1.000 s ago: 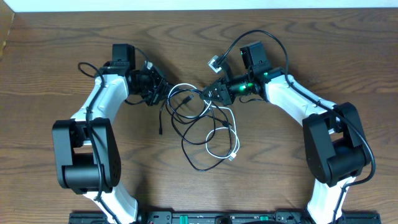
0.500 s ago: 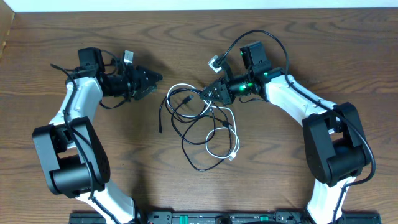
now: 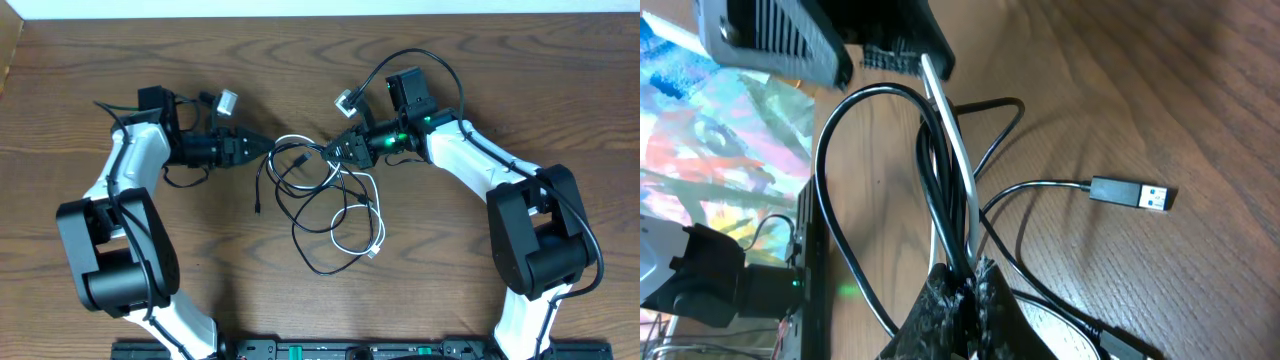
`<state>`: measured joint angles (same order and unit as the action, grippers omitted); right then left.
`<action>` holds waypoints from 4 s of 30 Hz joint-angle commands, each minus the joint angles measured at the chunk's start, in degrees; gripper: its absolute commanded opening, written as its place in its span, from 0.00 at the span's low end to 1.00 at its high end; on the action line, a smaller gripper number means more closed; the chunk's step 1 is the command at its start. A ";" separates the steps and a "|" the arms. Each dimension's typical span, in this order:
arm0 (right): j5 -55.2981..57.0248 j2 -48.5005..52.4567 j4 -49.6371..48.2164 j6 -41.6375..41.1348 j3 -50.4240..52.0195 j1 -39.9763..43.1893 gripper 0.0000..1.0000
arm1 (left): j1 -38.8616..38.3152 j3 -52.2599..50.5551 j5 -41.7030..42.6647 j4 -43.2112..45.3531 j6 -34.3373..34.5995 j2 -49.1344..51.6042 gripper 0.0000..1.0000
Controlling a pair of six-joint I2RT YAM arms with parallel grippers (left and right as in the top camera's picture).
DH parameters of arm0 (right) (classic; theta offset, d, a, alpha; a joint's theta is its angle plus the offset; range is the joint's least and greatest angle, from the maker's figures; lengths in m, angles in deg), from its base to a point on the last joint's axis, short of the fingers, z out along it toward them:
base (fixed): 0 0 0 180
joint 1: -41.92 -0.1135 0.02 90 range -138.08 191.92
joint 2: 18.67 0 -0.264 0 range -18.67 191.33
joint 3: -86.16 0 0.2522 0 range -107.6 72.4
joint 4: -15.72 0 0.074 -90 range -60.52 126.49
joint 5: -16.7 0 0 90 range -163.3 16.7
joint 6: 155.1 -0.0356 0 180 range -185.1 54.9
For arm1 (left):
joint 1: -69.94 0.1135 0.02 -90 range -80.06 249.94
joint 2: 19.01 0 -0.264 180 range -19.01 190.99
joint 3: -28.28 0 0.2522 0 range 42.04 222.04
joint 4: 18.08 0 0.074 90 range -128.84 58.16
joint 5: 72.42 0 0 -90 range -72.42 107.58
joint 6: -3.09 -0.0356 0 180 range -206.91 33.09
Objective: Untangle cables
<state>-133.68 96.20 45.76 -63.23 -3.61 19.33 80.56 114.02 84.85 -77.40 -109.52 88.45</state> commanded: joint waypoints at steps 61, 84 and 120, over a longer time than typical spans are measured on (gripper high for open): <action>31.98 -0.24 10.54 22.62 -10.56 -9.29 0.01 | -8.33 0.46 -7.21 5.40 -3.52 -0.39 0.07; -15.06 -5.46 11.87 22.62 -10.51 5.79 0.01 | -8.28 0.44 -17.40 13.31 13.73 -0.37 0.08; 49.29 -1.57 12.85 25.03 -9.97 -11.17 0.30 | -10.86 0.44 -13.75 12.00 13.97 -0.37 0.08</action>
<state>-85.29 92.84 59.16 -39.04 -13.40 9.54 69.56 114.00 70.00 -65.16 -95.69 88.45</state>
